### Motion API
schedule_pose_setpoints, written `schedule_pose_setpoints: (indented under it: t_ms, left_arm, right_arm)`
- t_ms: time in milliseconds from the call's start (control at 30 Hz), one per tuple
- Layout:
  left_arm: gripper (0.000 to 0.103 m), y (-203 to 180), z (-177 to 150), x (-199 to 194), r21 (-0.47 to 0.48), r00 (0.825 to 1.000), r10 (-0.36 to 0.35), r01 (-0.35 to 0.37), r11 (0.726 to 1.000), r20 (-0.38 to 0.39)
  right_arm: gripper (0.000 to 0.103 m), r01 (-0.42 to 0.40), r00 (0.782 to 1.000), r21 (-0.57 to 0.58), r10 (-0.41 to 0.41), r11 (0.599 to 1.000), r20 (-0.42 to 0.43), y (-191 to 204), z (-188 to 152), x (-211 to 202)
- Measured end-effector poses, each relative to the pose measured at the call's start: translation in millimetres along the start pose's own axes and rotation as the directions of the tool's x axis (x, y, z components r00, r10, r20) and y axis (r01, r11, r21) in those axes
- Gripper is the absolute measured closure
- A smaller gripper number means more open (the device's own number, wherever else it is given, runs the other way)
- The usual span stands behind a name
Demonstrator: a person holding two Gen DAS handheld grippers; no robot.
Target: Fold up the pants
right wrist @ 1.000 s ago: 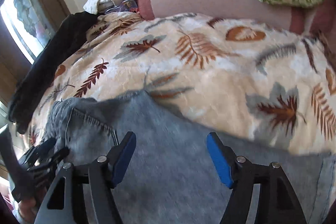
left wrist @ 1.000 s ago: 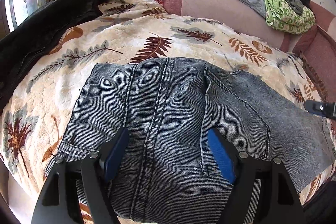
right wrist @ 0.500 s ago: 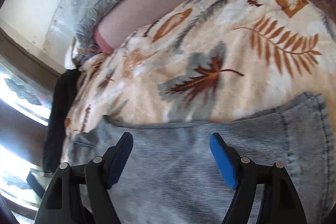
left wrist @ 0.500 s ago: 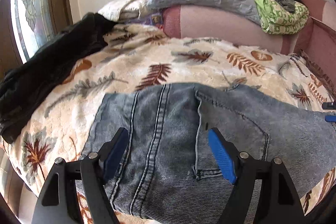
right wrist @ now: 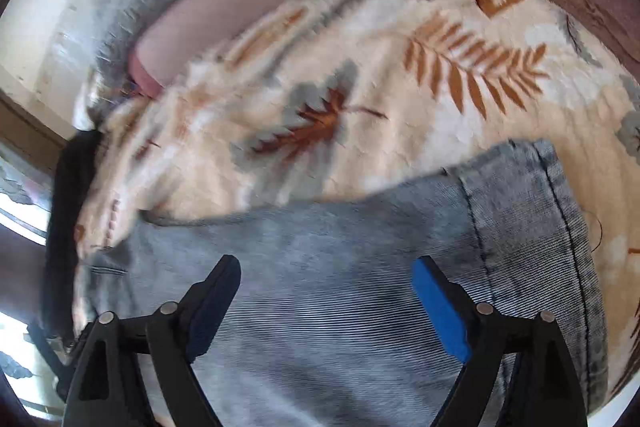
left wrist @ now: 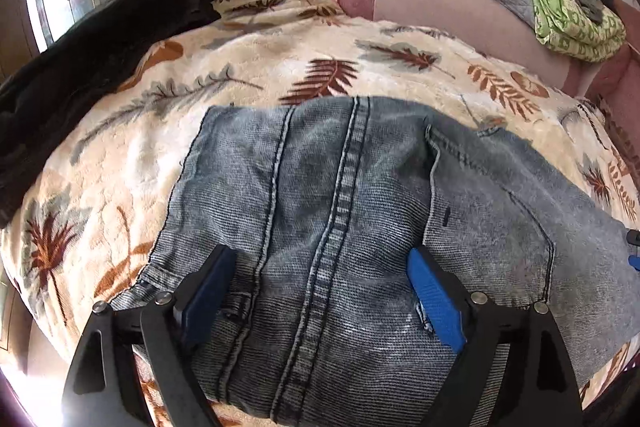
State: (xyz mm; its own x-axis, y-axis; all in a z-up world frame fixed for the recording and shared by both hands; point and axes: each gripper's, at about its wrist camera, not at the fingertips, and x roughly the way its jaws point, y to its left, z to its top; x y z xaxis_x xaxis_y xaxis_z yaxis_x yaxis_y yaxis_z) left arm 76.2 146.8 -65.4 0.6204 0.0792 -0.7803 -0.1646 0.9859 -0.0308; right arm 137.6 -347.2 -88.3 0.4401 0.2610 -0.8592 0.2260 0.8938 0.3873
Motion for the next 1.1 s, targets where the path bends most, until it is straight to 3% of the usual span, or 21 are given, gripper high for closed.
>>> schedule_pose_setpoints:
  t_ms: [133, 333, 533, 600, 767, 933, 1000, 1100]
  left_arm:
    - [0.015, 5, 0, -14, -0.031, 0.998, -0.019, 0.021, 0.999, 0.062]
    - [0.015, 10, 3, -34, -0.057, 0.986, -0.020, 0.029, 0.998, 0.164]
    - [0.015, -17, 2, -45, 0.047, 0.976, -0.094, 0.087, 0.995, 0.195]
    - [0.015, -37, 2, -48, 0.114, 0.975, -0.138, 0.120, 0.986, 0.175]
    - [0.015, -102, -5, -65, 0.225, 0.948, -0.298, 0.267, 0.937, 0.113]
    - [0.015, -186, -19, -73, 0.323, 0.907, -0.421, 0.396, 0.860, 0.009]
    - [0.015, -214, -29, -77, 0.380, 0.900, -0.435, 0.409, 0.830, -0.018]
    - [0.015, -240, -46, -80, 0.454, 0.905, -0.423, 0.393, 0.800, -0.038]
  right_arm:
    - [0.012, -0.127, 0.985, 0.058, 0.119, 0.990, 0.125, 0, -1, -47]
    - [0.012, -0.175, 0.963, 0.166, 0.134, 0.970, 0.234, -41, -40, -113]
    - [0.012, -0.270, 0.959, 0.407, 0.205, 0.873, 0.195, -117, -88, -114]
    - [0.012, -0.314, 0.947, 0.462, 0.238, 0.829, 0.216, -134, -98, -113]
    - [0.012, -0.347, 0.929, 0.520, 0.210, 0.780, 0.305, -153, -113, -128]
    - [0.017, -0.363, 0.929, 0.564, 0.246, 0.742, 0.275, -172, -113, -113]
    - [0.020, -0.365, 0.926, 0.534, 0.242, 0.763, 0.288, -167, -113, -118]
    - [0.025, -0.338, 0.934, 0.479, 0.225, 0.810, 0.278, -158, -108, -124]
